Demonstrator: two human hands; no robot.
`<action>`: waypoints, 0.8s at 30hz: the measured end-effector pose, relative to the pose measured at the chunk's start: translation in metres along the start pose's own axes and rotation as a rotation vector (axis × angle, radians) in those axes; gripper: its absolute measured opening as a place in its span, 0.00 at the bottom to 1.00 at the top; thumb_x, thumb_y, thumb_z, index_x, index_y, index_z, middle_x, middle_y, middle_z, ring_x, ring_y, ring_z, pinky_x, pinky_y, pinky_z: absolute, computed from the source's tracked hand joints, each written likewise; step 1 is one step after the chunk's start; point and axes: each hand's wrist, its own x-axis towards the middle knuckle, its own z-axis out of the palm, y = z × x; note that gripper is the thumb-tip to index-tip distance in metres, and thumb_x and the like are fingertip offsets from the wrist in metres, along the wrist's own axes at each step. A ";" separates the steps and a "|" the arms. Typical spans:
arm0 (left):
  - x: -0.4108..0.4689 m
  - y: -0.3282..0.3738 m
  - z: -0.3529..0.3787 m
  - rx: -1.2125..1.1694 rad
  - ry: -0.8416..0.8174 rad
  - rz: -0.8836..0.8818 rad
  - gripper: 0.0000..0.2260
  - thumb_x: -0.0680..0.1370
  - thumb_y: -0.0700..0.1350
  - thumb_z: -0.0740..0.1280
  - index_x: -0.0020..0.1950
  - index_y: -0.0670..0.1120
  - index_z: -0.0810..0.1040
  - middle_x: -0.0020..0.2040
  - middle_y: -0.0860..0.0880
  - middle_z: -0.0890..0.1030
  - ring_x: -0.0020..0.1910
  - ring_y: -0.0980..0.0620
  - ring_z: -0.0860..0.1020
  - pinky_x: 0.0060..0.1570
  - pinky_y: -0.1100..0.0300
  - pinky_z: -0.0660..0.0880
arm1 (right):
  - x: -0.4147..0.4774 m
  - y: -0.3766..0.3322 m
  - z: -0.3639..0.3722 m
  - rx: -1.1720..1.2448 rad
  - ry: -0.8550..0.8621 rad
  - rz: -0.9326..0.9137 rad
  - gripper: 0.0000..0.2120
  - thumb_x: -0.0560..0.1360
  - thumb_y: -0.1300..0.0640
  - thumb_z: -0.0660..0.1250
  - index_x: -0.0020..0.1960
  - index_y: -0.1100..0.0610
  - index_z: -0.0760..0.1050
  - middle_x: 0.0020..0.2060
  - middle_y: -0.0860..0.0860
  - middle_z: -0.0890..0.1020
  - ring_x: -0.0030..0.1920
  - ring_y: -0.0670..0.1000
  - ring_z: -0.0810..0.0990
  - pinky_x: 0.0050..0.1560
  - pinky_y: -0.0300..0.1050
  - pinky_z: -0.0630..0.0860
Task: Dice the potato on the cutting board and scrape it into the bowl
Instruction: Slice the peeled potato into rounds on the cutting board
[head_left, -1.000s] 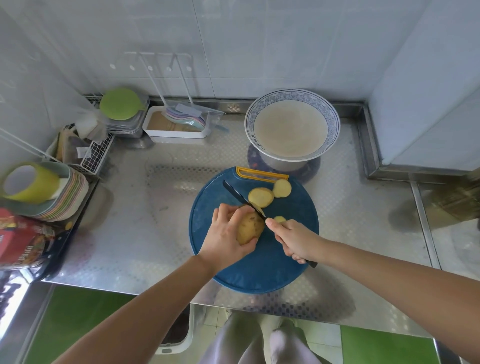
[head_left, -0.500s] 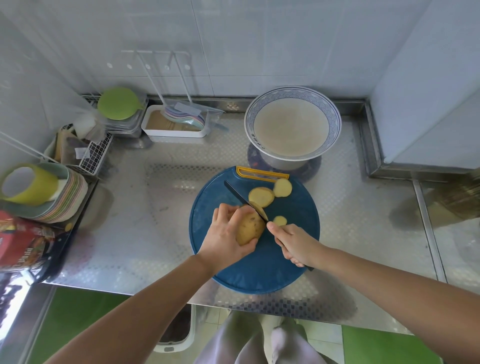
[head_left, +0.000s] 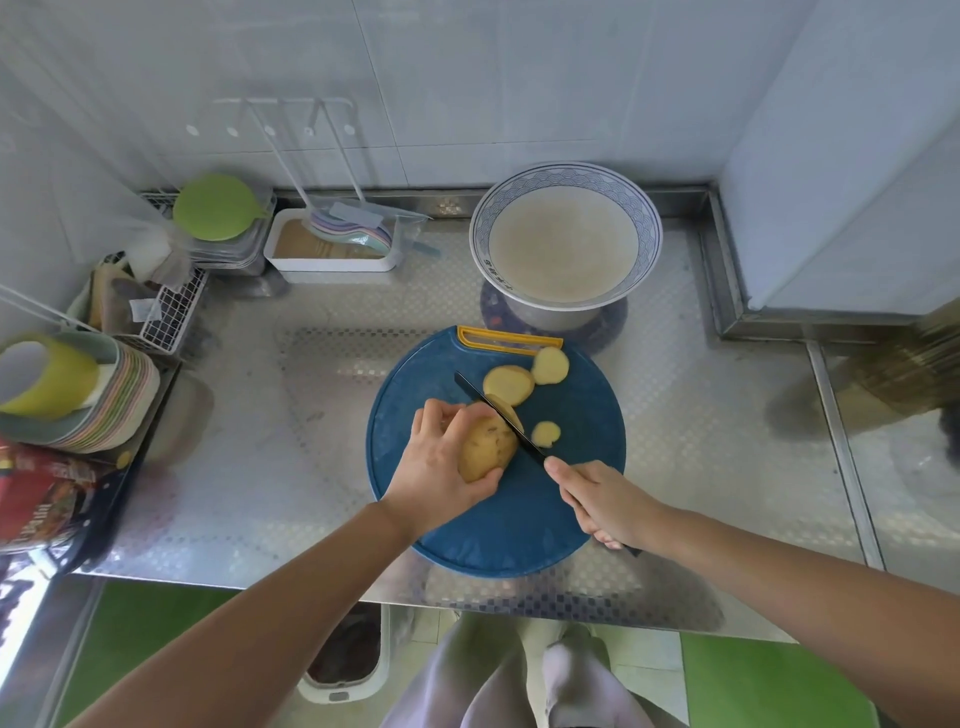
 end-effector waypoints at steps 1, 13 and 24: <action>0.000 0.000 0.000 0.001 0.000 0.001 0.30 0.68 0.54 0.74 0.64 0.62 0.62 0.56 0.56 0.59 0.57 0.55 0.61 0.56 0.59 0.68 | 0.001 0.000 0.001 -0.005 0.002 -0.003 0.24 0.82 0.39 0.50 0.35 0.55 0.56 0.21 0.48 0.58 0.20 0.47 0.54 0.25 0.43 0.55; -0.003 -0.001 0.000 -0.021 0.034 0.001 0.29 0.67 0.57 0.71 0.65 0.60 0.63 0.57 0.51 0.64 0.57 0.55 0.63 0.55 0.60 0.67 | 0.011 0.002 0.002 0.040 -0.016 0.046 0.26 0.80 0.35 0.51 0.39 0.57 0.62 0.22 0.51 0.63 0.20 0.48 0.60 0.21 0.38 0.61; -0.007 0.002 -0.001 -0.035 0.066 0.015 0.28 0.68 0.58 0.69 0.64 0.63 0.62 0.56 0.56 0.60 0.58 0.56 0.62 0.57 0.60 0.67 | -0.021 -0.014 -0.007 0.063 0.056 -0.014 0.28 0.79 0.35 0.51 0.34 0.58 0.63 0.20 0.49 0.64 0.19 0.47 0.61 0.23 0.39 0.62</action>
